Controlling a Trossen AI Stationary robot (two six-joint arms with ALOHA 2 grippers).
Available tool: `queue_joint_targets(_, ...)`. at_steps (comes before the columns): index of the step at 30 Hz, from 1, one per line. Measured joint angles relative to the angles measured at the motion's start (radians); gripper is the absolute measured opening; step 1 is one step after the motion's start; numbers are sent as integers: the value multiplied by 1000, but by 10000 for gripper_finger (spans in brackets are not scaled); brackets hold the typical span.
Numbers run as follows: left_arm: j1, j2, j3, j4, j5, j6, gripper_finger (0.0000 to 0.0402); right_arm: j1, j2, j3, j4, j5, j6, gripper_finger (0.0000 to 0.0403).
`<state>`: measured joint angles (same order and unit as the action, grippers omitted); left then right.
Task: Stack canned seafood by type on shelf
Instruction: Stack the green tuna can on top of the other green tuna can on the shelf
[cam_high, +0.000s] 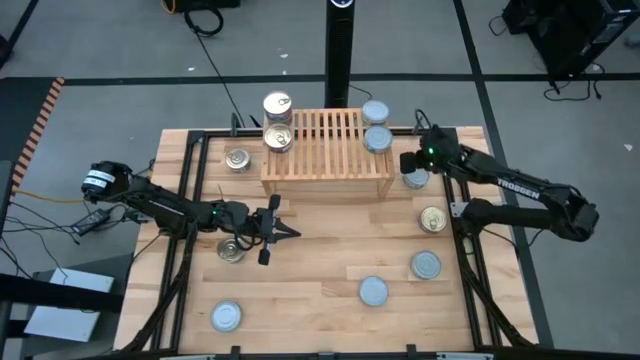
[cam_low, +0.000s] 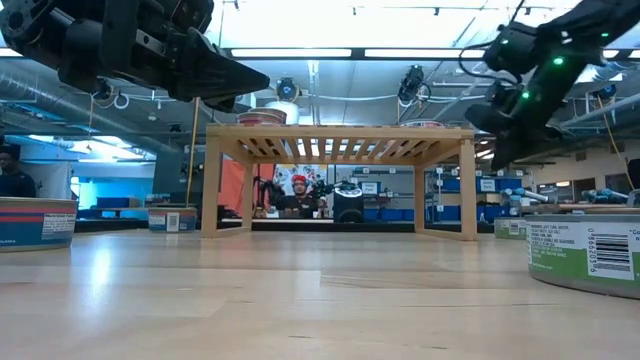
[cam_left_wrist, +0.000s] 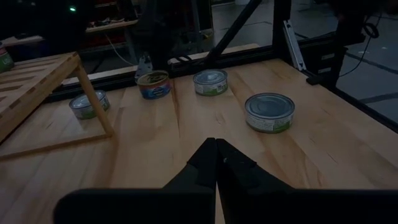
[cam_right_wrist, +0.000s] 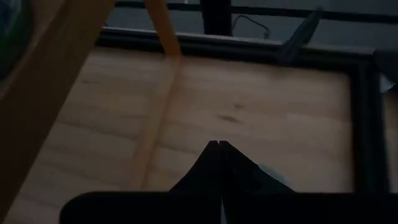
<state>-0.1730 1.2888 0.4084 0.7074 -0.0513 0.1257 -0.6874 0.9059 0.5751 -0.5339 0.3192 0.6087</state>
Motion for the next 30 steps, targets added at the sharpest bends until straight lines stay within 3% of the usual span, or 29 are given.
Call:
queue_joint_targets(7,0,0,0,0,0,0,8,92,-160,-140,-1,106,179,1)
queue_joint_targets(12,0,0,0,0,0,0,8,156,-218,-218,-9,118,282,0)
queue_joint_targets(21,0,0,0,0,0,0,8,323,-196,-245,-49,131,338,0)
queue_joint_targets(30,0,0,0,0,0,0,8,350,-98,-299,-51,191,385,0)
